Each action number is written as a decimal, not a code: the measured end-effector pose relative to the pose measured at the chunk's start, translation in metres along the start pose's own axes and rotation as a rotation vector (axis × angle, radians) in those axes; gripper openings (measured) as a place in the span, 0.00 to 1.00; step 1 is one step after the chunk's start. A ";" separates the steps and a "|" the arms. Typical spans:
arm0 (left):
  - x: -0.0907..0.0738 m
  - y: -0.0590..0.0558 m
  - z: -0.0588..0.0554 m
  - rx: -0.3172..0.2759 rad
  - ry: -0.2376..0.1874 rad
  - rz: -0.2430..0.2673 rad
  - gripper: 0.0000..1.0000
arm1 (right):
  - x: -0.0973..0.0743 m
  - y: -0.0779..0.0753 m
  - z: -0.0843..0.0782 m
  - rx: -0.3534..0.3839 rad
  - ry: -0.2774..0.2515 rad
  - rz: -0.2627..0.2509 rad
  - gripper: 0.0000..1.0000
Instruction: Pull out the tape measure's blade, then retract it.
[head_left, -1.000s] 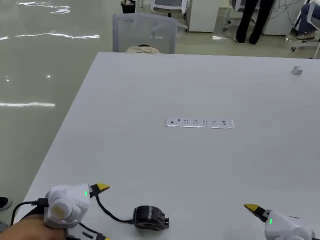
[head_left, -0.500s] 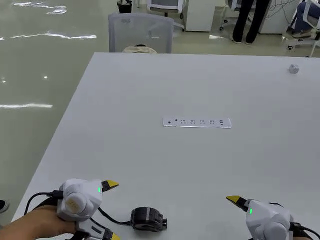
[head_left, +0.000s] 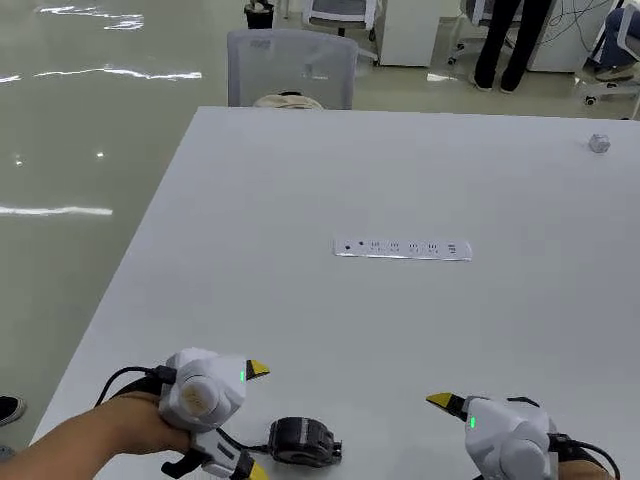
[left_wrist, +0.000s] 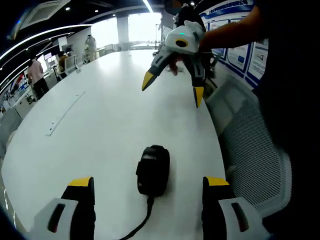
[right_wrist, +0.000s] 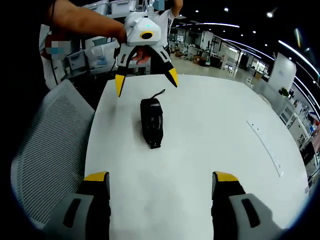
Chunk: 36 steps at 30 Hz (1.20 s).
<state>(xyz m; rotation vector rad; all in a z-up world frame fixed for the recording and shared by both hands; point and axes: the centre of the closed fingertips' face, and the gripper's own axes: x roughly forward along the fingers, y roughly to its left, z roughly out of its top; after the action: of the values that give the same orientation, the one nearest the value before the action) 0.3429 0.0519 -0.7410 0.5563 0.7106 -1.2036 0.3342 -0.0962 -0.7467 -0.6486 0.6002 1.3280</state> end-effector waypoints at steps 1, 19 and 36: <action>0.002 0.000 0.001 0.005 0.002 -0.002 0.85 | 0.002 0.000 0.001 -0.005 0.000 0.005 0.86; 0.027 -0.007 0.003 0.068 0.057 -0.066 0.77 | 0.038 0.001 0.025 -0.068 0.030 0.089 0.82; 0.041 -0.007 -0.006 0.064 0.099 -0.068 0.67 | 0.060 0.001 0.038 -0.091 0.028 0.123 0.73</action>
<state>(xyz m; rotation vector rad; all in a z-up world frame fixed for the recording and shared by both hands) 0.3430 0.0286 -0.7758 0.6529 0.7822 -1.2724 0.3434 -0.0278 -0.7641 -0.7149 0.6132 1.4695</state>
